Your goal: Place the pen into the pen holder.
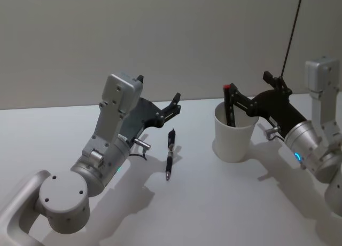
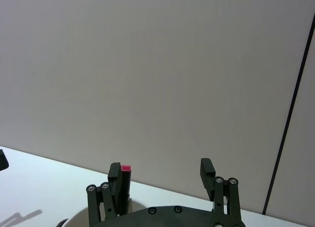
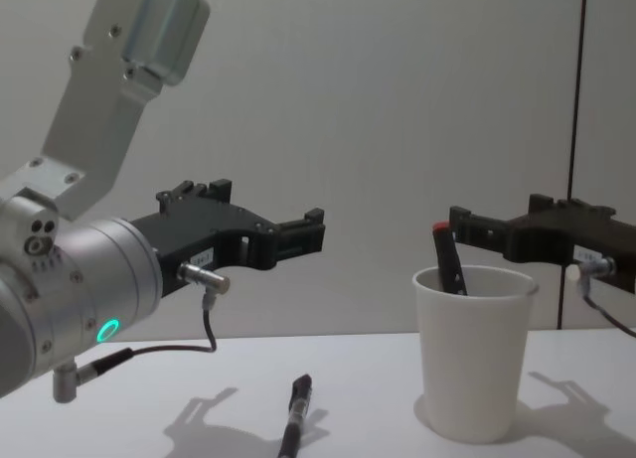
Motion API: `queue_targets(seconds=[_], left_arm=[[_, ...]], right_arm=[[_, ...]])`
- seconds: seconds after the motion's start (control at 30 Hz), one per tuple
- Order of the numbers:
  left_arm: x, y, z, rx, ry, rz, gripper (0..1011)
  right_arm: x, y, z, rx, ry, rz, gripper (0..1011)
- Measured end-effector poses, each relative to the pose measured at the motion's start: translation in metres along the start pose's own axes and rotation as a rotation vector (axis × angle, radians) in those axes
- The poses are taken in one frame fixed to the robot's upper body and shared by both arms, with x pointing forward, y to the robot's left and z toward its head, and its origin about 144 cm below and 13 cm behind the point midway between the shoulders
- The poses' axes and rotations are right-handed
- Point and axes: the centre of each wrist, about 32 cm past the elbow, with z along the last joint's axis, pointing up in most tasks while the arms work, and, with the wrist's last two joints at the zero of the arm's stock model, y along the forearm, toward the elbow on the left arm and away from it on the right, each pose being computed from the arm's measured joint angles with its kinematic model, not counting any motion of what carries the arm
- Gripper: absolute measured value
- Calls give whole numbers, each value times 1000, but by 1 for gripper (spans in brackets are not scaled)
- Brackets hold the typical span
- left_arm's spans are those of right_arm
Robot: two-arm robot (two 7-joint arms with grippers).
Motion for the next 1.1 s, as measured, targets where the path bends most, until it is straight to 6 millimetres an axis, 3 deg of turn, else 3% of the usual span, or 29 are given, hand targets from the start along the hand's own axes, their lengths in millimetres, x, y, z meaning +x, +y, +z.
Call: queue_targets(seconds=[1.1], left_arm=[[0,0,0,0,0,0,1001]], right_arm=[[-4,-3,9,32,60,68,1001]])
